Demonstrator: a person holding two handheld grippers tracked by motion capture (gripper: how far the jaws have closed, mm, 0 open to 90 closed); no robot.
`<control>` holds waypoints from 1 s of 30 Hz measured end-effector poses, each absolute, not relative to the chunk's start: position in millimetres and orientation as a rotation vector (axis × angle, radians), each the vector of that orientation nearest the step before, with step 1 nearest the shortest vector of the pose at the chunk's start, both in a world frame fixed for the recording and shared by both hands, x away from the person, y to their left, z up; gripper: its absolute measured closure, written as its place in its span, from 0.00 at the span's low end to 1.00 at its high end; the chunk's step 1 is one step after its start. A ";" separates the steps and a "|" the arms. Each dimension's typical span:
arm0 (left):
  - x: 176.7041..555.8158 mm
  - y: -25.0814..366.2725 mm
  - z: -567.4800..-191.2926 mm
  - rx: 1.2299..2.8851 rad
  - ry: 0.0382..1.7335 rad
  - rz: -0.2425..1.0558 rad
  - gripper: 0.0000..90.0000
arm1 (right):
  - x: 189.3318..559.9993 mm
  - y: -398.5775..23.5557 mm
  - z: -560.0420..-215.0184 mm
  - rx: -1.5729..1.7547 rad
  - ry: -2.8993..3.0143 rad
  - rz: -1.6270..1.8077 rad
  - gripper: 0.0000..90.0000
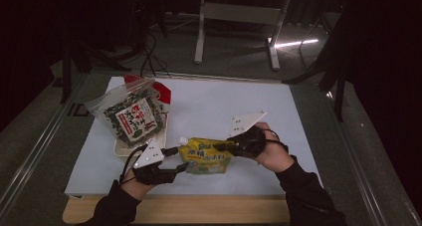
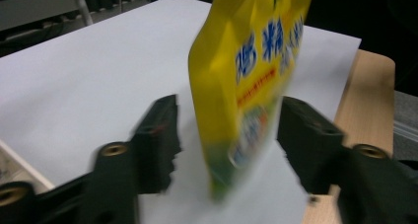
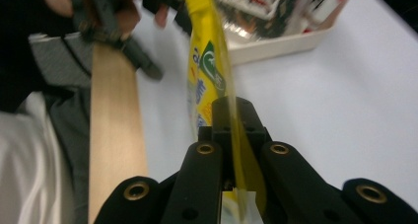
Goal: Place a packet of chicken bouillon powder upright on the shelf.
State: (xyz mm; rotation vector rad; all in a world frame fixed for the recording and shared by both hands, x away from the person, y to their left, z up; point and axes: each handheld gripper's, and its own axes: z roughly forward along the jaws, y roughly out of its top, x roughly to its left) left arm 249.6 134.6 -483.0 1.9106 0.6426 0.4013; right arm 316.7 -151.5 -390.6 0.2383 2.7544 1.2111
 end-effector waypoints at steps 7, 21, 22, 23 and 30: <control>247.5 126.9 -497.5 1.947 0.657 0.339 0.17 | 327.1 -148.1 -366.3 0.245 2.692 1.226 1.00; 238.2 103.1 -519.3 2.064 0.517 0.261 0.05 | 342.8 -102.6 -341.7 0.207 2.639 1.342 1.00; 237.9 102.3 -519.7 2.073 0.503 0.250 0.05 | 343.5 -98.2 -341.1 0.201 2.639 1.352 1.00; 237.0 101.3 -520.1 2.077 0.495 0.244 0.05 | 343.9 -93.4 -340.7 0.192 2.636 1.363 1.00; 234.7 97.0 -525.8 2.112 0.474 0.227 0.05 | 346.4 -57.6 -336.7 0.146 2.619 1.433 1.00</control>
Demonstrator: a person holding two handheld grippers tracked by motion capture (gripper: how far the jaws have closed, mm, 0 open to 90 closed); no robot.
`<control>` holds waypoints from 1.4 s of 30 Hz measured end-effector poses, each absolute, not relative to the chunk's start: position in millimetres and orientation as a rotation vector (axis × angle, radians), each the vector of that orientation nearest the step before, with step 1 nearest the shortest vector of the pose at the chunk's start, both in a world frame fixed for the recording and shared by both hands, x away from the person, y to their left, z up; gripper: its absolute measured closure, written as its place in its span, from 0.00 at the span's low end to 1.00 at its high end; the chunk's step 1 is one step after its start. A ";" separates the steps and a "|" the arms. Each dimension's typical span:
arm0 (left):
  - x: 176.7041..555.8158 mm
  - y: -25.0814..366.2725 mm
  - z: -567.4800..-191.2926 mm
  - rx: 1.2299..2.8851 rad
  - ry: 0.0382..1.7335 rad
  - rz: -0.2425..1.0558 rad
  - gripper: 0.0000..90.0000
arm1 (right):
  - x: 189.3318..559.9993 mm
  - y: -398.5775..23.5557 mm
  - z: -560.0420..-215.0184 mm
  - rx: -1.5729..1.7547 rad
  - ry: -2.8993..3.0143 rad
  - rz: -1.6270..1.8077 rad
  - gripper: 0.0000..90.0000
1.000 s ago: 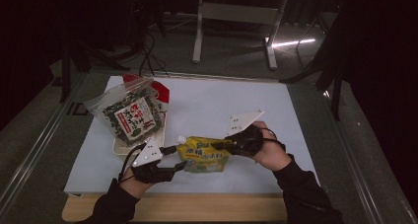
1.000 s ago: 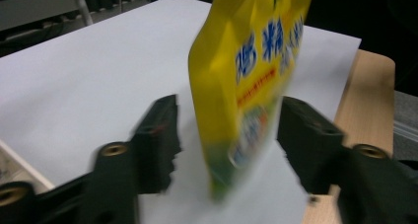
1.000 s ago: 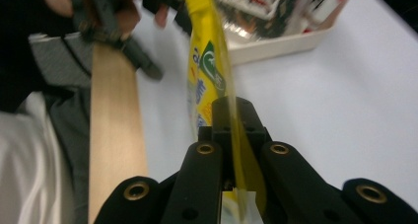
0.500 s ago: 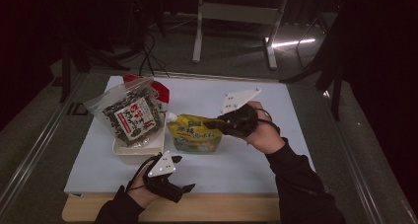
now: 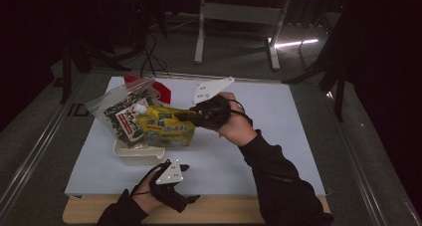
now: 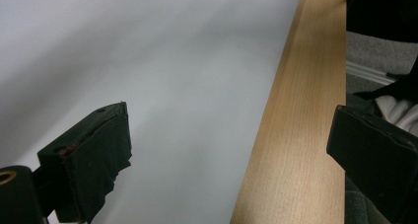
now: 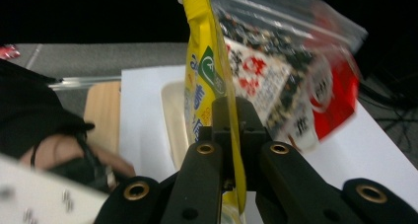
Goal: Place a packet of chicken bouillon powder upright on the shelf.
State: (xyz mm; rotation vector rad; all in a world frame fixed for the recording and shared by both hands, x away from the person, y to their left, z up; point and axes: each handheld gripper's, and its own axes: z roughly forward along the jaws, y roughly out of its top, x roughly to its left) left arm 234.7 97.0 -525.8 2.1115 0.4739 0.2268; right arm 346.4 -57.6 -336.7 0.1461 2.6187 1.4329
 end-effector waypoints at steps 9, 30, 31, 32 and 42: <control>233.1 97.4 -527.7 2.115 0.459 0.223 0.05 | 351.5 -9.0 -343.4 0.106 2.628 1.520 1.00; 233.4 100.4 -528.6 2.117 0.457 0.238 0.05 | 358.5 31.7 -400.7 0.131 2.760 1.467 1.00; 233.5 100.6 -528.7 2.119 0.456 0.238 0.05 | 359.1 32.4 -403.4 0.135 2.771 1.462 1.00; 233.6 100.6 -528.8 2.119 0.455 0.236 0.05 | 359.3 33.0 -406.0 0.137 2.776 1.457 1.00; 233.5 99.6 -529.5 2.120 0.454 0.240 0.05 | 358.9 28.8 -410.5 0.158 2.787 1.467 0.89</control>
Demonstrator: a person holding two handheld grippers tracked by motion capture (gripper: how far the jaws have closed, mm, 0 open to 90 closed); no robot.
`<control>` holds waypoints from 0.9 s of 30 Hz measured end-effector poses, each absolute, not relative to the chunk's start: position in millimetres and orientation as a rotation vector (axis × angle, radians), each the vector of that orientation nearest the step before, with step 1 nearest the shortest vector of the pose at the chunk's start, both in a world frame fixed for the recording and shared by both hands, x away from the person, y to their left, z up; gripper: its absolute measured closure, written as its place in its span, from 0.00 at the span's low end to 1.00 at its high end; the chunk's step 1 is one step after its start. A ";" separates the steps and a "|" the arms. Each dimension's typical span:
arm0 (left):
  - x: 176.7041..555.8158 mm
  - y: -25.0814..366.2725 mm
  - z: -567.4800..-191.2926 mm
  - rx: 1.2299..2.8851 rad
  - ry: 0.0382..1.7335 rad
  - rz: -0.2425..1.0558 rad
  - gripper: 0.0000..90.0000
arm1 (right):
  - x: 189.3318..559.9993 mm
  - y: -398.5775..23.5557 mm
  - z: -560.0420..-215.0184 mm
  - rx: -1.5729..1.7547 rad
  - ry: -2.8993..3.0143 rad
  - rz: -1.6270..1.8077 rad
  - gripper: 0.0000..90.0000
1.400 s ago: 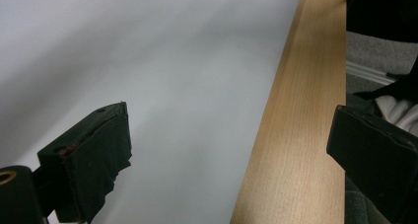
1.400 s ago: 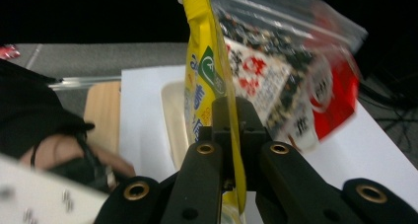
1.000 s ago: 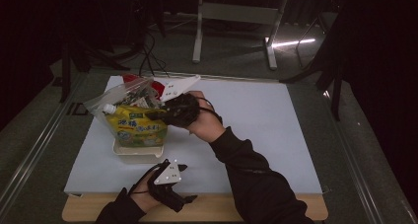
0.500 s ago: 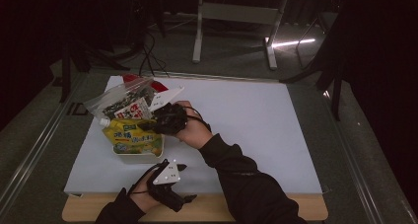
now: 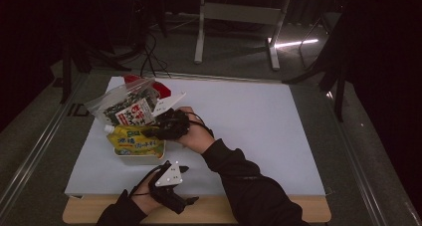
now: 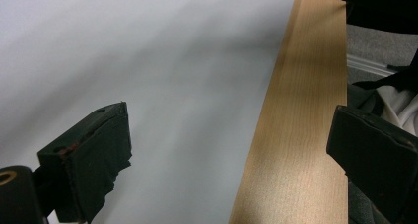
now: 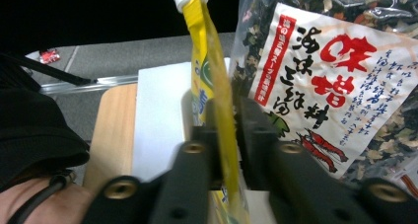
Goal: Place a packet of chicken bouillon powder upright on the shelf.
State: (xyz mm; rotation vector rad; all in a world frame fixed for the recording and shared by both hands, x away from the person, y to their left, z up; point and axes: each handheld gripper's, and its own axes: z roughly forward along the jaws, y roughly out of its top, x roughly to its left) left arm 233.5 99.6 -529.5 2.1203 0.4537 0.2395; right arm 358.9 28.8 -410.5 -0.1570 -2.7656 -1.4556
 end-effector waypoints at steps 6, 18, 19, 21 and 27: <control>234.6 100.2 -530.0 2.121 0.457 0.242 0.05 | 356.5 13.0 -403.4 -0.172 -2.786 -1.498 0.76; 235.9 99.7 -530.8 2.120 0.459 0.240 0.05 | 355.1 -46.7 -426.9 -0.318 -2.795 -1.558 0.60; 235.7 99.8 -530.7 2.120 0.458 0.239 0.05 | 354.2 -50.7 -430.6 -0.322 -2.802 -1.548 0.60; 235.7 99.8 -530.7 2.120 0.460 0.241 0.05 | 352.6 -58.0 -438.7 -0.347 -2.811 -1.538 0.59; 235.8 99.6 -530.6 2.124 0.459 0.244 0.05 | 348.1 -77.4 -455.5 -0.411 -2.798 -1.550 0.58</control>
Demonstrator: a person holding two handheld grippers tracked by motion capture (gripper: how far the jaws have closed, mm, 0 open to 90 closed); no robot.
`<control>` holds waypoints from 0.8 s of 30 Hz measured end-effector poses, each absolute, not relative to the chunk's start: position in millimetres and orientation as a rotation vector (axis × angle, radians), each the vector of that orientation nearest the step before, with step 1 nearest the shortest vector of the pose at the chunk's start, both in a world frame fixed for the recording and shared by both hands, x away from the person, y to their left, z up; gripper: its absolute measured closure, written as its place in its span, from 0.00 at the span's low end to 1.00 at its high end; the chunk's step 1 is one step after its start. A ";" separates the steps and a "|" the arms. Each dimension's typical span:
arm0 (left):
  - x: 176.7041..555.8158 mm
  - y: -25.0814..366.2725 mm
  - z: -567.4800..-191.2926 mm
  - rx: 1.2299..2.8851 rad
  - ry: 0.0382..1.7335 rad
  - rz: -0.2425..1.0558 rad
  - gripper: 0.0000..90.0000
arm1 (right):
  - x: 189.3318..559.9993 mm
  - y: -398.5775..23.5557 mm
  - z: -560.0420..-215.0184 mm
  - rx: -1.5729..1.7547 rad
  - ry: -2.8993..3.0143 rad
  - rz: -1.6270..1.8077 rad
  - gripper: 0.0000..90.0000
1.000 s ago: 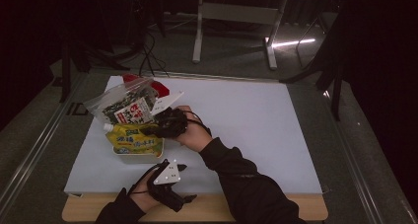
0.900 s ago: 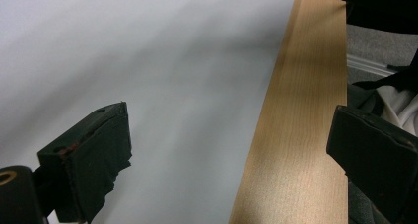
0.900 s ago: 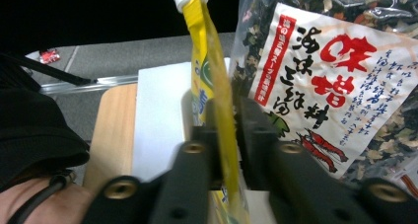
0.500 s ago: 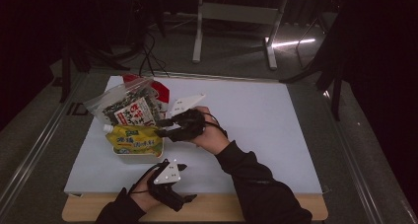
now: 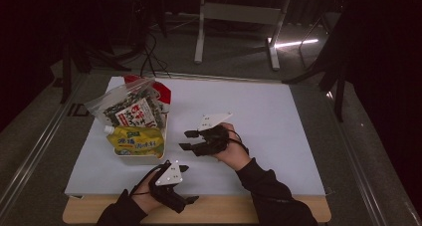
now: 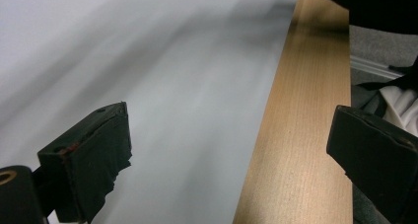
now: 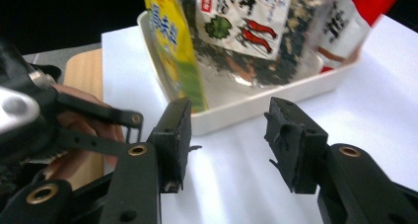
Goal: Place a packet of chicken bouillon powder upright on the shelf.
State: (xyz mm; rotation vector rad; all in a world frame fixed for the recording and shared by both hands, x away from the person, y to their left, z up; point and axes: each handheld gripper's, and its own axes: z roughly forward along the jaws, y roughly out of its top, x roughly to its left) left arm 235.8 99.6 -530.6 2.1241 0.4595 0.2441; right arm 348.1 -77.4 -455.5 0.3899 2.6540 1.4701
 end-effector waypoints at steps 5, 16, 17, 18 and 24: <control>235.2 99.9 -530.3 2.121 0.461 0.241 0.05 | 344.9 -89.9 -464.5 0.431 2.642 1.491 0.56; 235.1 100.2 -530.4 2.122 0.462 0.243 0.05 | 343.4 -109.9 -483.2 0.486 2.645 1.448 0.55; 235.2 100.4 -530.2 2.121 0.460 0.244 0.05 | 344.0 -111.5 -484.7 0.492 2.645 1.441 0.55; 235.2 100.5 -530.2 2.120 0.460 0.243 0.05 | 344.4 -113.1 -485.6 0.500 2.647 1.437 0.56; 235.2 100.8 -529.6 2.116 0.457 0.243 0.05 | 345.2 -114.7 -488.9 0.490 2.649 1.443 0.50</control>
